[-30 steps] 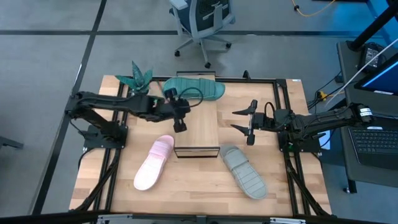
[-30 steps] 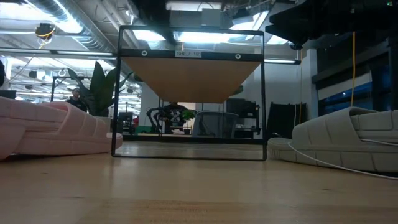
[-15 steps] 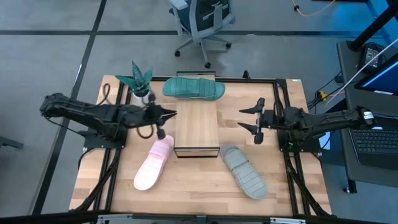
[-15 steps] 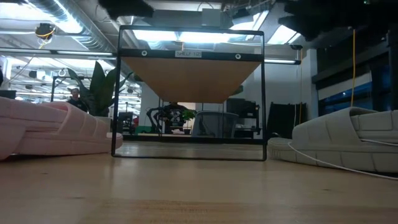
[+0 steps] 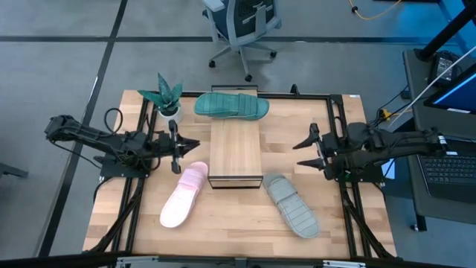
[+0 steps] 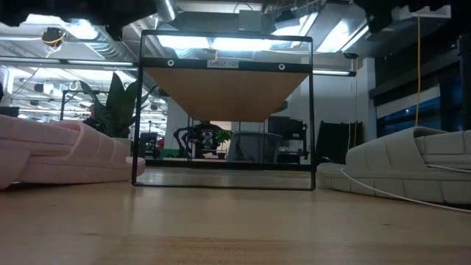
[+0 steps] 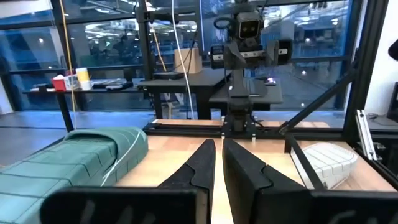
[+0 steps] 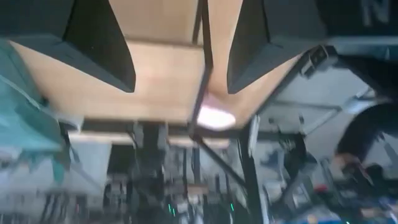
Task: Pick and place slippers onto the shelf
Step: Put the gray pair of slippers on the shelf
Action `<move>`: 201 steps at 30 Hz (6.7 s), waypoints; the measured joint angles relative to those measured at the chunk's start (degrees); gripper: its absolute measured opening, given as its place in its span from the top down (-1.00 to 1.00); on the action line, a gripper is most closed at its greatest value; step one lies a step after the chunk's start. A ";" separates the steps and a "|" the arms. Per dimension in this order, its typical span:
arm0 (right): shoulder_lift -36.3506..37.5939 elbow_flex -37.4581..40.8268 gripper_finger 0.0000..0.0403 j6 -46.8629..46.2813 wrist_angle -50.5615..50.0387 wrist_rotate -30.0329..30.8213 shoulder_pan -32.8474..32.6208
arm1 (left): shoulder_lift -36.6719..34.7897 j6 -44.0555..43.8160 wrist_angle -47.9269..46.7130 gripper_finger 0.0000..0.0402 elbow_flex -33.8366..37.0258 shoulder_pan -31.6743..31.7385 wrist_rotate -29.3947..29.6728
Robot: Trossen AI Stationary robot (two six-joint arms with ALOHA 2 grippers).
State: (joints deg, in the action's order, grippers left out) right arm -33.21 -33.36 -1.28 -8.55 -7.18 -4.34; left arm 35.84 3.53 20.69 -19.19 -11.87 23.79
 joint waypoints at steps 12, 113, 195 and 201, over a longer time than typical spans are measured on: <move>-7.33 -15.34 -0.27 -2.19 -18.33 4.34 -6.89 | -2.76 0.86 0.24 0.87 0.26 -0.08 -0.09; -67.75 -27.73 -0.27 -35.91 -43.65 41.71 -36.35 | -5.21 -1.43 -5.25 0.87 0.27 -0.22 -0.98; -72.22 -27.26 0.97 -45.05 -42.05 47.91 -27.50 | -5.22 -1.95 -5.27 0.87 0.27 -0.22 -5.46; -71.00 -28.05 0.97 -45.07 -43.58 47.86 -28.11 | -5.23 -1.97 -5.27 0.87 0.27 -0.21 -5.46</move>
State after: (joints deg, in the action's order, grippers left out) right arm -104.21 -61.41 -46.35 -52.13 40.68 -32.45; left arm 30.61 1.56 15.42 -18.92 -12.08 18.33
